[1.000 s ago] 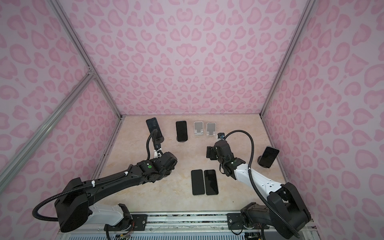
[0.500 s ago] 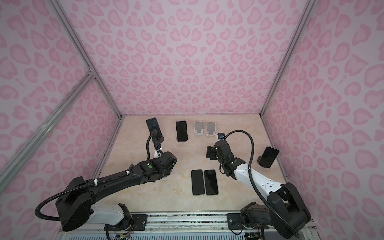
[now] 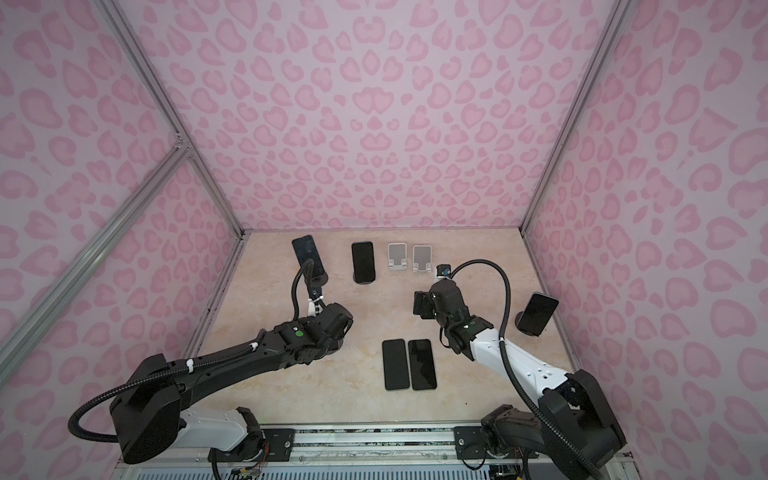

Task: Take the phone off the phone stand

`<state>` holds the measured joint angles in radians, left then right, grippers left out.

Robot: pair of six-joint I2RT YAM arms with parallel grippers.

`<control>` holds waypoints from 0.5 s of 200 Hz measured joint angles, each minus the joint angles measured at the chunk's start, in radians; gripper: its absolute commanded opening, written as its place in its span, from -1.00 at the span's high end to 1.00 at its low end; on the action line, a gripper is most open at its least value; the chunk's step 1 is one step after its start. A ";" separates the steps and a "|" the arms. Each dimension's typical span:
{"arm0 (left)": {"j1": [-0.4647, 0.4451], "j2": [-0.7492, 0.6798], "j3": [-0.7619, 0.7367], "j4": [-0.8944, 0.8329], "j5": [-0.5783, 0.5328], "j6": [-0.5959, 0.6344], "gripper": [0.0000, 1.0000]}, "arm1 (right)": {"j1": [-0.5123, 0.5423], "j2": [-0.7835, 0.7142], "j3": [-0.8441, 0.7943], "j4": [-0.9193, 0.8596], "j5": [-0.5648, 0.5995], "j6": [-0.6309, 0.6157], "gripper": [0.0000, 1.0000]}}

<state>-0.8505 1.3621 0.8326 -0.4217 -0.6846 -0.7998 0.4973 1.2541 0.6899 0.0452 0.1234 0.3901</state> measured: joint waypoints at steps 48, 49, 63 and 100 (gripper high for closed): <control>-0.017 -0.096 0.015 -0.026 0.022 0.031 -0.27 | 0.000 -0.006 0.000 0.000 0.003 0.000 -0.77; -0.017 -0.097 0.016 -0.026 0.023 0.032 -0.27 | 0.000 -0.006 0.000 0.000 0.003 0.000 -0.77; -0.025 -0.119 0.027 -0.029 0.026 0.036 -0.24 | 0.000 -0.010 -0.001 0.000 0.004 0.003 -0.77; -0.071 -0.144 0.074 -0.074 0.026 0.040 -0.23 | 0.000 -0.023 -0.010 0.001 0.016 0.005 -0.77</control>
<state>-0.9215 1.2179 0.9062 -0.4957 -0.6586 -0.7597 0.4973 1.2312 0.6800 0.0463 0.1390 0.3946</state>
